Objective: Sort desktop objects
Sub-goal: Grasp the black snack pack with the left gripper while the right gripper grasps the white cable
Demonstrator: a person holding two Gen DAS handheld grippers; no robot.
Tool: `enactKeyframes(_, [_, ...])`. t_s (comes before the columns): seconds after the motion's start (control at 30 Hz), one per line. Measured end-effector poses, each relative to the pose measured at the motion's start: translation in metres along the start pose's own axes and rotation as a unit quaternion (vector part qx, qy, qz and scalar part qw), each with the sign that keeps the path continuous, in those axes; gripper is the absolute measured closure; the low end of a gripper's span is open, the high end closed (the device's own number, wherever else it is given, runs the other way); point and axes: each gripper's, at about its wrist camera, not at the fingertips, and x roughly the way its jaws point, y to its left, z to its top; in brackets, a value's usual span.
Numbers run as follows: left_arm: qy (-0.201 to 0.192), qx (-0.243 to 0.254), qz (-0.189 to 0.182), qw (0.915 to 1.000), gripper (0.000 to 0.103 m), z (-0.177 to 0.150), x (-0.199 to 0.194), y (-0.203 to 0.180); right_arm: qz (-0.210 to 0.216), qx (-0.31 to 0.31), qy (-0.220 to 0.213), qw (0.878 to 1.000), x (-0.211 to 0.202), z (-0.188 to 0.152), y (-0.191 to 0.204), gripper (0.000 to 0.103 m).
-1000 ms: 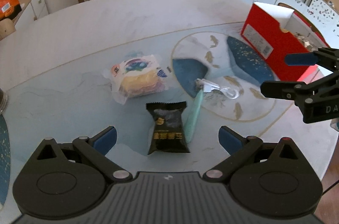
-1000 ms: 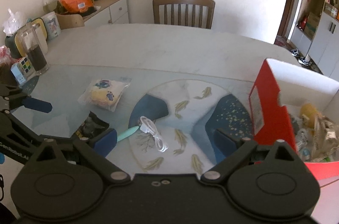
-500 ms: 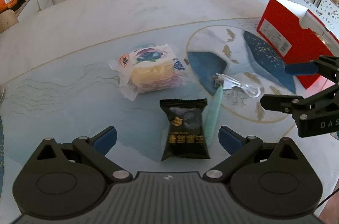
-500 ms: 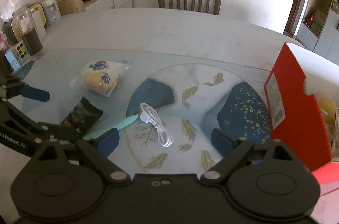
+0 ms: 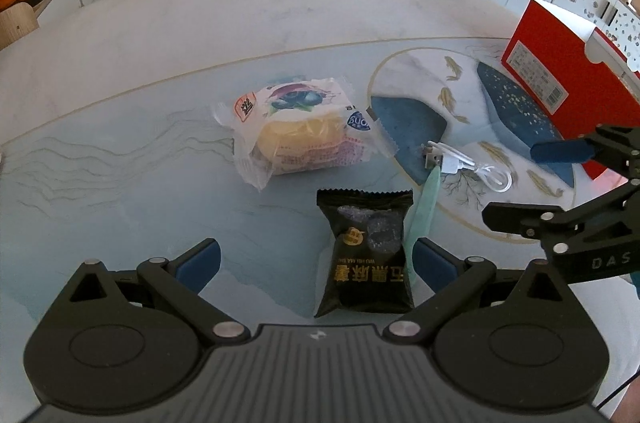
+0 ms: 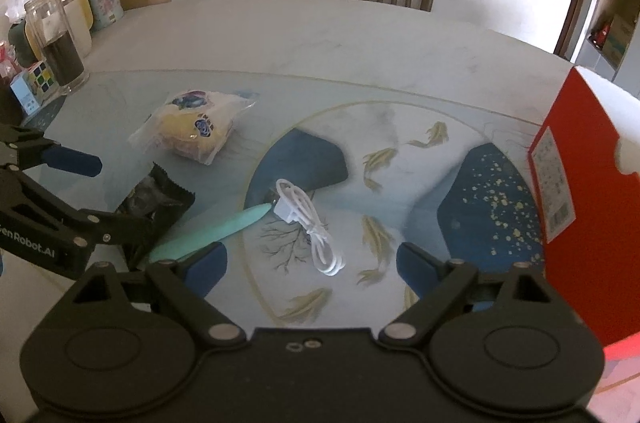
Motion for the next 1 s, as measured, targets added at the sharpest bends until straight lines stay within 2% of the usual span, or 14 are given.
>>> enactKeyframes(0.43, [0.002, -0.007, 0.006, 1.0, 0.001, 0.004, 0.016, 0.001, -0.004, -0.005, 0.02, 1.0, 0.025, 0.005, -0.005, 0.026])
enactKeyframes(0.67, [-0.006, 0.005, 0.021, 0.9998, 0.003, -0.001, 0.016, -0.004, -0.005, -0.013, 0.017, 1.0, 0.028, 0.006, -0.005, 0.028])
enactKeyframes(0.8, [-0.011, 0.027, 0.043, 0.9987, 0.016, -0.003, 0.015, -0.013, 0.0, -0.02, 0.015, 1.0, 0.027, 0.009, -0.004, 0.04])
enactKeyframes(1.0, [-0.017, 0.049, 0.034, 0.9981, 0.043, -0.005, 0.01, -0.021, 0.005, -0.028, 0.017, 0.999, 0.027, 0.011, 0.0, 0.053])
